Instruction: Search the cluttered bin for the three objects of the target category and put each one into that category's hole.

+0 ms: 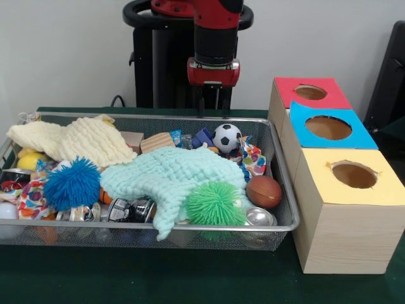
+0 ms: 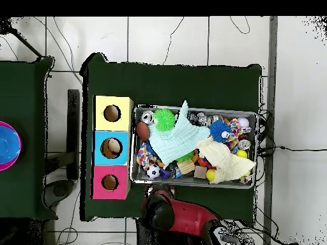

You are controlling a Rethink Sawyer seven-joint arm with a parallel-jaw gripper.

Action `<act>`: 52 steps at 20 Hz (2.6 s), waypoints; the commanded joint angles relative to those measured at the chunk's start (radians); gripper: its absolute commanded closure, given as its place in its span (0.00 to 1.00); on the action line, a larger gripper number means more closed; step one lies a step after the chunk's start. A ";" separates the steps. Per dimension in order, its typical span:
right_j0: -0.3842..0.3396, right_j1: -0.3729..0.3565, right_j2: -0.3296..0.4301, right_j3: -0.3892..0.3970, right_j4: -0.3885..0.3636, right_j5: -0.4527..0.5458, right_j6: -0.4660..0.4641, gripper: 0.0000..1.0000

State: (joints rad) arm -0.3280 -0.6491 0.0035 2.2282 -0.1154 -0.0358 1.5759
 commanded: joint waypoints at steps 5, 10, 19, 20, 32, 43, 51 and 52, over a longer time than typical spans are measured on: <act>-0.059 -0.168 0.041 0.066 0.016 0.138 0.156 0.00; -0.072 -0.222 0.058 0.078 0.032 0.200 0.144 0.00; -0.108 -0.151 0.071 0.083 0.024 0.018 0.215 0.00; -0.111 -0.129 0.067 0.082 0.026 -0.028 0.235 0.00; -0.114 0.033 0.040 0.030 0.147 -0.158 0.322 0.00; -0.107 0.026 0.044 -0.005 0.203 -0.136 0.315 0.00; -0.056 0.027 0.016 -0.090 0.249 -0.052 0.279 0.00; -0.052 0.035 0.016 -0.099 0.256 -0.057 0.280 0.00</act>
State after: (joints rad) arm -0.3907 -0.6418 -0.0065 2.3193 0.0413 -0.1391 1.6541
